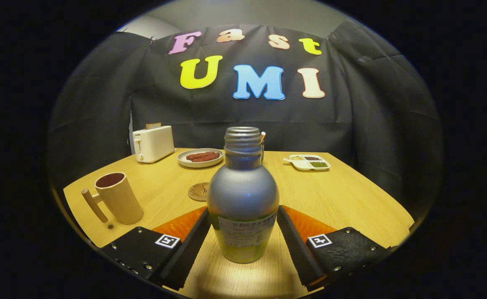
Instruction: Take the bottle from table, then pour the juice into the cup, finally place the bottle on the coaster
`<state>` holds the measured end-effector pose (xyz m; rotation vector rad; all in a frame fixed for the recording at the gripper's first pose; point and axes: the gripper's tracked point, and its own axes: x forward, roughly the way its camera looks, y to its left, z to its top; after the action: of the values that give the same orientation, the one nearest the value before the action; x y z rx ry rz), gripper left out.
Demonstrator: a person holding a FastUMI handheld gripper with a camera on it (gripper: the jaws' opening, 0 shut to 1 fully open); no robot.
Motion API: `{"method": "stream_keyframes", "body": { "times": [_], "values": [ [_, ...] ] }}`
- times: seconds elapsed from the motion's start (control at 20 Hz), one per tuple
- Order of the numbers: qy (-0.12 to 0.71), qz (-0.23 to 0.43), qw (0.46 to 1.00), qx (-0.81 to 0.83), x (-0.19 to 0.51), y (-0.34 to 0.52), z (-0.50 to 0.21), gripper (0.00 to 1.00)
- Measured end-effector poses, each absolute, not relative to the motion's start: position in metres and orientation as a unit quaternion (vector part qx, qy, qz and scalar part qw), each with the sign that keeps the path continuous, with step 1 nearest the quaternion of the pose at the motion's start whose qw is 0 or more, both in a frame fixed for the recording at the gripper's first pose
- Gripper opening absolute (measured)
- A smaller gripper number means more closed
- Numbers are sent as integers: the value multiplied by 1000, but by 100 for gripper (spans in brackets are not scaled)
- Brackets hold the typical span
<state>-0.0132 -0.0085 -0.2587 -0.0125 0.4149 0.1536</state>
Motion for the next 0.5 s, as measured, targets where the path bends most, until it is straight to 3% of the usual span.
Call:
{"method": "stream_keyframes", "body": {
  "times": [0.25,0.35,0.5],
  "values": [
    [220,77,972,-13,-11,-7,-270,95],
    [220,74,973,-8,-10,-8,-270,81],
    [231,74,970,-4,-11,-6,-276,82]
  ]
}}
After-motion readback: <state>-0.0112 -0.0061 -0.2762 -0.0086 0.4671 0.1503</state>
